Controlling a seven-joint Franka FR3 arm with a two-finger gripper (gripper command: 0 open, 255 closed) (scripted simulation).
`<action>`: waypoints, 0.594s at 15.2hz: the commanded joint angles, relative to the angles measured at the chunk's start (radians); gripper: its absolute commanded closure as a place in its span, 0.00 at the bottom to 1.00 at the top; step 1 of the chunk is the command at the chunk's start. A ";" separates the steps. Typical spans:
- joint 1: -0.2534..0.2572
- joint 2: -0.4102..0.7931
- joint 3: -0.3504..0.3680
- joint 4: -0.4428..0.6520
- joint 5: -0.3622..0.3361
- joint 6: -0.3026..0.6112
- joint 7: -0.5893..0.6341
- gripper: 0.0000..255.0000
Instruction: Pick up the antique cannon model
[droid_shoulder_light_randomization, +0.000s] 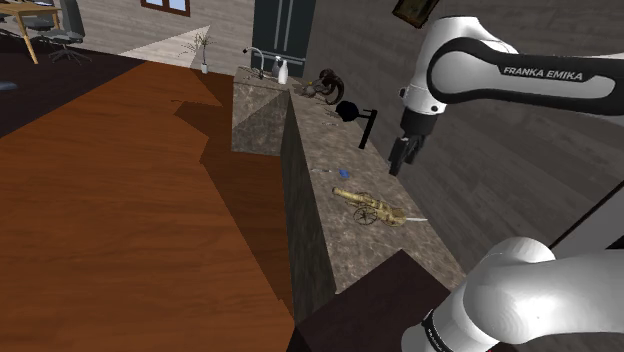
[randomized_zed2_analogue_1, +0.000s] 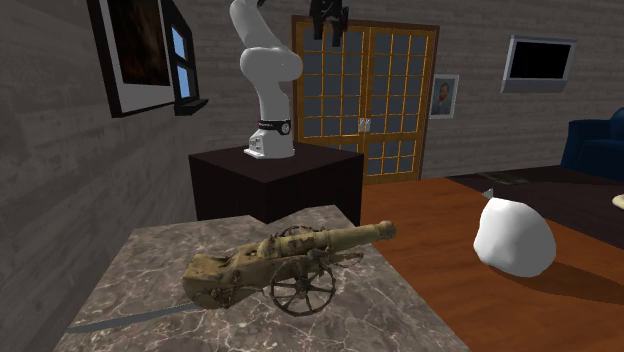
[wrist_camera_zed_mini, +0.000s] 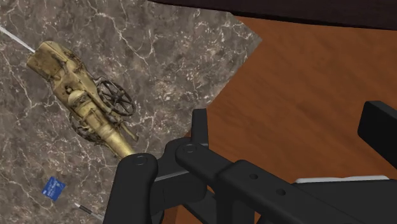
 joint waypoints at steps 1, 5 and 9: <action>-0.004 0.033 -0.046 -0.030 -0.025 0.079 -0.063 0.00; -0.006 0.125 -0.130 -0.054 -0.058 0.219 -0.177 0.00; 0.002 0.247 -0.213 -0.049 -0.068 0.360 -0.296 0.00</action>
